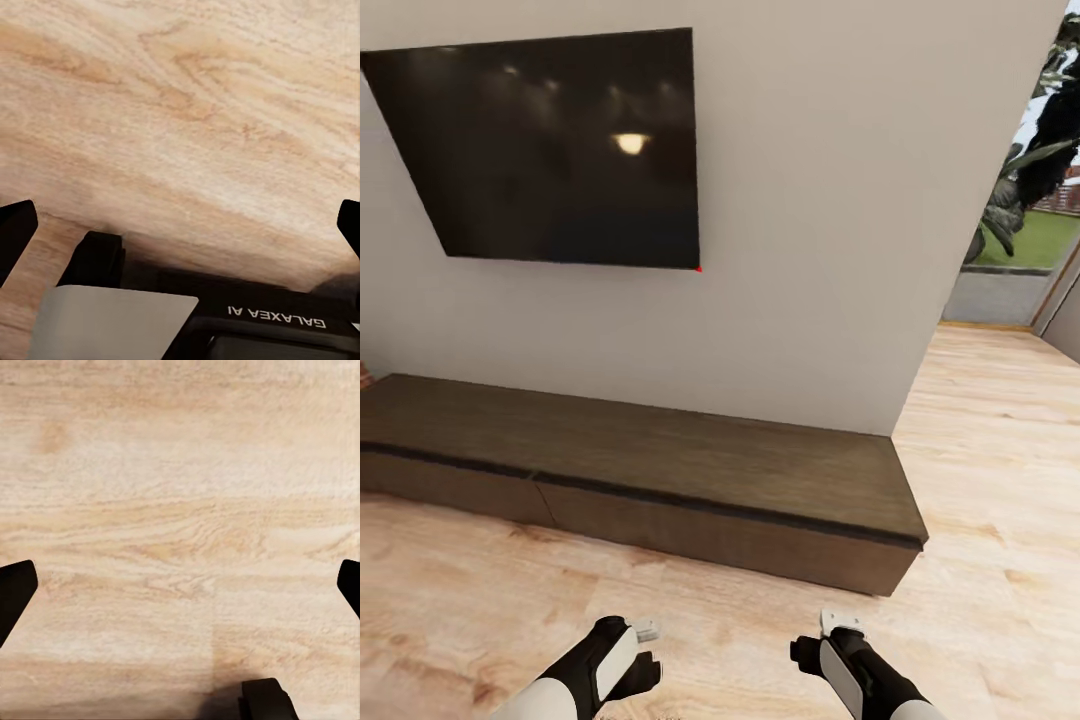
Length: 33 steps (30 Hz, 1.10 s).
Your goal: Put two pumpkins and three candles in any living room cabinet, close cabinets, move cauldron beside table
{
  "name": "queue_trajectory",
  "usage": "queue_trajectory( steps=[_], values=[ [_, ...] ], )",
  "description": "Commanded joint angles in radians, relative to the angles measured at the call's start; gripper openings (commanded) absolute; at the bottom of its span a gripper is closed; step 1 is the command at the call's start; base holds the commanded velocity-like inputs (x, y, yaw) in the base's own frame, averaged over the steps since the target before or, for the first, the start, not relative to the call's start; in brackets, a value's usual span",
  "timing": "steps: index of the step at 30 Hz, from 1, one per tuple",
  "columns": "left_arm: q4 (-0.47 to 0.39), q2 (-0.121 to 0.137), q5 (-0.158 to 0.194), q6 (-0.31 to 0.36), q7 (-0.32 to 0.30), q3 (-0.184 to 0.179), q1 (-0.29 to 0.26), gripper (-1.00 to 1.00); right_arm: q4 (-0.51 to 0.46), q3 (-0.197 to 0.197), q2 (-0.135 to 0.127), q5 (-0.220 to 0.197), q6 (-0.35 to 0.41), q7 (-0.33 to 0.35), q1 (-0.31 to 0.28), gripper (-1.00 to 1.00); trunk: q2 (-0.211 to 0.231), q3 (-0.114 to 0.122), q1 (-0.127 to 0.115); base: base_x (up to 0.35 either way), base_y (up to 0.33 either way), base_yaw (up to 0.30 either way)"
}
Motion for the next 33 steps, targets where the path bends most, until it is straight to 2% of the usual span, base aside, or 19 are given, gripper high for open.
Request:
queue_trajectory(
  steps=[1,9,25,33],
  values=[
    [0.000,0.000,0.000,0.000,0.000,0.001,0.000,1.00,0.000,0.000,0.000,0.000,0.000,0.000,0.000,1.00,0.000,0.000,0.000,-0.029,0.000,0.289],
    [0.000,0.004,0.007,-0.001,0.000,0.005,0.000,1.00,0.000,0.003,0.007,0.002,0.000,-0.004,0.000,1.00,0.000,0.000,0.000,-0.152,0.000,0.290],
    [0.000,0.006,0.008,-0.005,0.000,0.005,0.000,1.00,0.001,0.004,0.010,0.002,0.000,-0.005,0.000,1.00,0.000,0.000,0.000,-0.007,0.000,0.291],
    [0.000,0.006,0.008,-0.005,0.000,0.005,0.000,1.00,0.002,0.005,0.010,0.002,0.000,-0.005,0.000,1.00,0.000,0.000,0.000,-0.055,0.091,0.291]
  ],
)
